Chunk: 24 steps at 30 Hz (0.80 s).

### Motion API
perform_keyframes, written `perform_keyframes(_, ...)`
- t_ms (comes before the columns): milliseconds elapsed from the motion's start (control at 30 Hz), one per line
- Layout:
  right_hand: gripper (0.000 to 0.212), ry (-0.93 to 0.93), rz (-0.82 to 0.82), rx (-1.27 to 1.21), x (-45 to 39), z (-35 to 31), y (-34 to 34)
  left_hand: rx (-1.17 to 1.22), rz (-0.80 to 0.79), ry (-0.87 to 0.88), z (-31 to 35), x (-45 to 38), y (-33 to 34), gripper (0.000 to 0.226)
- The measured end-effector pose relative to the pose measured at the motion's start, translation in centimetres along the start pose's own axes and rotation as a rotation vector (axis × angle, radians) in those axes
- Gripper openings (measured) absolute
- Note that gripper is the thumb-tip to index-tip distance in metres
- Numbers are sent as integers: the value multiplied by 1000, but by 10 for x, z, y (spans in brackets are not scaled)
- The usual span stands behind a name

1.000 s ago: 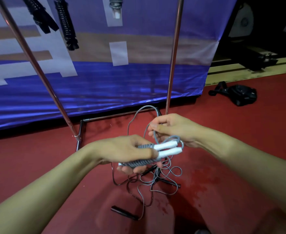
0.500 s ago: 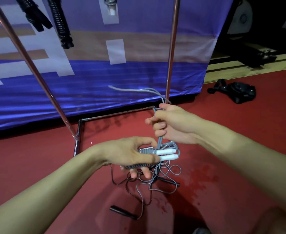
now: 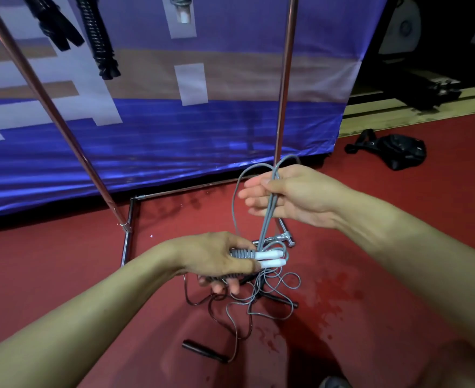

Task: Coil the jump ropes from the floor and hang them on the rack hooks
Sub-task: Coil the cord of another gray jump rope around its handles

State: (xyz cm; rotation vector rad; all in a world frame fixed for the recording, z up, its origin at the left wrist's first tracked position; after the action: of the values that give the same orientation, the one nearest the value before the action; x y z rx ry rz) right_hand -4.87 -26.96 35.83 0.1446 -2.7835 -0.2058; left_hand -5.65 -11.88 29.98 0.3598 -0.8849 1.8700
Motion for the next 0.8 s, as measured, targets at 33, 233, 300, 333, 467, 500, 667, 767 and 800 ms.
perform_keyframes(33,26,-14,3,30,1,0,0,-2,-4,-3,0,-2,1,11)
perform_keyframes(233,26,-98,8,-144,5,-15,-5,-56,-34,-37,-5,-10,12,9)
perform_keyframes(300,27,-105,-4,-214,7,-18,-4,-44,-25,-46,-6,-12,13,9)
perform_keyframes(333,28,-115,-35,-248,9,-19,-1,-13,-16,-49,-7,-12,12,11)
perform_keyframes(467,32,-174,-141,-338,19,-29,5,191,66,-30,-9,-10,-6,24)
perform_keyframes(500,31,-190,-129,-349,20,-30,3,263,96,-29,-10,-9,-11,28)
perform_keyframes(667,18,-238,58,-375,22,-20,-7,592,234,19,-14,-7,-28,19)
perform_keyframes(767,15,-242,105,-381,25,-18,-12,753,216,109,-11,-5,-34,23)
perform_keyframes(800,17,-239,111,-376,26,-18,-14,815,183,147,-9,-4,-35,29)
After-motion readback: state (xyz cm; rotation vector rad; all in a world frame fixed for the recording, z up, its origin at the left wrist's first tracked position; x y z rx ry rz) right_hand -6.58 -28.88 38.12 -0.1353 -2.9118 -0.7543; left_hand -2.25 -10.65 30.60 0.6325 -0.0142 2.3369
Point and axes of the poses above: each hand's wrist, its own x-axis away from the middle knuckle, its own y-axis out of the palm, z = x × y, the point moved 5 cm from there along -x, towards the middle knuckle, and after that the axes turned 1 degree about -y, right-handed, at the moved point
